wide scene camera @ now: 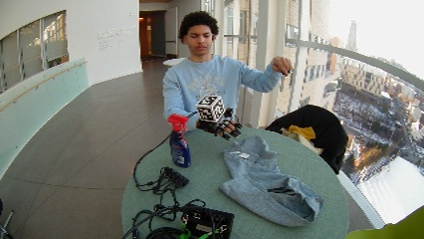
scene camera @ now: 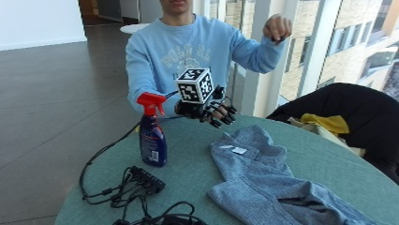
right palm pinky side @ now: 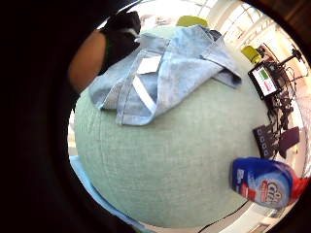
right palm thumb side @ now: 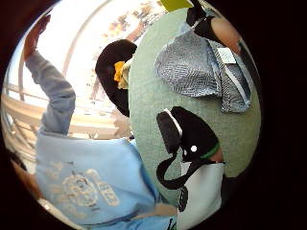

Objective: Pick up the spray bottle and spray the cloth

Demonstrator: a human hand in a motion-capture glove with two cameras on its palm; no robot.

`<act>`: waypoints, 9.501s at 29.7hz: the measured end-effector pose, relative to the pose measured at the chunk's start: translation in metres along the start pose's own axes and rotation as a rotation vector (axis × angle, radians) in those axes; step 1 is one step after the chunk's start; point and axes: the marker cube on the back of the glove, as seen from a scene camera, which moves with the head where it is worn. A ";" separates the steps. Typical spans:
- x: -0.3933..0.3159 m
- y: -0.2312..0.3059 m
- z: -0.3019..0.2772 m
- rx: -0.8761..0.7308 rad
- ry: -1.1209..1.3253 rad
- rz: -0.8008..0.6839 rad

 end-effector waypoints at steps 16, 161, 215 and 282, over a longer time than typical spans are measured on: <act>0.008 -0.009 0.000 -0.039 0.032 0.012; 0.176 -0.074 -0.111 -0.195 -0.265 0.638; 0.012 -0.176 -0.071 0.159 -0.758 0.161; 0.050 0.018 -0.023 0.051 -0.137 0.122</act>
